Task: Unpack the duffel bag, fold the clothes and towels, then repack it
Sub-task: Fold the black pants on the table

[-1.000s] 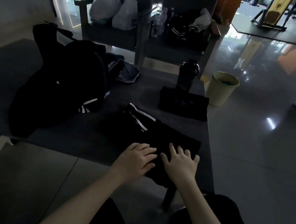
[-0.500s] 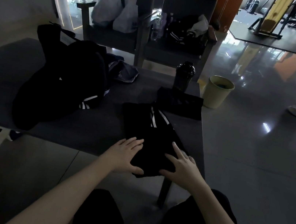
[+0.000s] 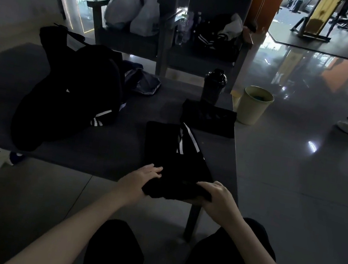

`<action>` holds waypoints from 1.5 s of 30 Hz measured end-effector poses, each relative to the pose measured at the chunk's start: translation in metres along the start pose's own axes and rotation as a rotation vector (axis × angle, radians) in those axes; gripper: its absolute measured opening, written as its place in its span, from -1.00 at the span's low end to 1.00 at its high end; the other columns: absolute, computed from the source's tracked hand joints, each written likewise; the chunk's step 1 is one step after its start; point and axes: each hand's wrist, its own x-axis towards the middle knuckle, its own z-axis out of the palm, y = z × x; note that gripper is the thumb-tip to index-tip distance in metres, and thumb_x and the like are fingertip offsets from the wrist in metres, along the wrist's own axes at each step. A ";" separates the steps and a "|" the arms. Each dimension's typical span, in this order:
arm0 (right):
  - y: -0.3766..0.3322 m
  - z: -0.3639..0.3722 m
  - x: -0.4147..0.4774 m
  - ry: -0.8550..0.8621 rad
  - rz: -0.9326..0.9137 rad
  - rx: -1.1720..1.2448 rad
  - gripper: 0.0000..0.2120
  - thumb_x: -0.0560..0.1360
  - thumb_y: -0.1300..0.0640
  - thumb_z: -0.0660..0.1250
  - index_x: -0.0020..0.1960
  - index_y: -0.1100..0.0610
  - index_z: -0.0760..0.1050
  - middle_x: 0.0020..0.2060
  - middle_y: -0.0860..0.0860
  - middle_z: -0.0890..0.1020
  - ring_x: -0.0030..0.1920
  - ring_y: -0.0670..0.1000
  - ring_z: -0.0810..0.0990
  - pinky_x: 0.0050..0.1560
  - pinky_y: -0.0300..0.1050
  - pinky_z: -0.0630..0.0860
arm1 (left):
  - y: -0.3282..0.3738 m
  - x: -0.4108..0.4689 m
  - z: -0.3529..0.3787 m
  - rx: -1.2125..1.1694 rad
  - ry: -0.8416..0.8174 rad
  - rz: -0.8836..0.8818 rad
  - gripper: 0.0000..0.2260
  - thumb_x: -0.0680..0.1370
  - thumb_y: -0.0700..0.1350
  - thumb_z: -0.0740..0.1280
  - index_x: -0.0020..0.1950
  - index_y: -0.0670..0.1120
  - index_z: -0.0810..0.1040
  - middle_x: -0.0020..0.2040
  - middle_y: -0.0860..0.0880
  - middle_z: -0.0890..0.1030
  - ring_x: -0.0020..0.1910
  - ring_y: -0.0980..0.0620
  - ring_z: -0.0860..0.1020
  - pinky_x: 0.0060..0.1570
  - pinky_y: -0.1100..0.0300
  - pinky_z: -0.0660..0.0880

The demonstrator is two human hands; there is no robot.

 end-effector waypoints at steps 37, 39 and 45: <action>0.007 0.019 0.141 0.246 0.393 0.615 -0.68 0.49 0.27 0.35 0.23 0.10 0.48 -0.08 -0.07 0.61 -0.11 -0.18 0.57 -0.21 -0.51 0.44 | -0.020 0.096 -0.027 -0.659 0.302 -0.513 -0.43 0.63 -0.03 0.20 0.57 -0.07 0.03 0.52 -0.04 0.22 0.48 -0.03 0.24 0.40 0.11 0.23; 0.007 0.022 0.143 0.290 0.398 0.508 -0.63 0.50 0.27 0.33 0.29 0.11 0.44 -0.09 -0.06 0.59 -0.10 -0.12 0.56 -0.22 -0.52 0.41 | -0.014 0.098 -0.027 -0.624 0.330 -0.481 -0.50 0.65 -0.04 0.16 0.55 -0.07 0.08 0.48 -0.05 0.29 0.44 -0.04 0.31 0.32 0.17 0.29; 0.003 0.033 0.141 0.310 0.458 0.288 -0.55 0.53 0.18 0.32 0.39 0.16 0.32 0.01 0.08 0.63 -0.02 0.05 0.63 -0.13 -0.25 0.51 | -0.004 0.106 -0.030 -0.307 0.304 -0.650 -0.69 0.65 0.00 0.09 0.35 -0.12 0.28 0.03 -0.09 0.55 -0.10 -0.04 0.57 -0.14 0.02 0.55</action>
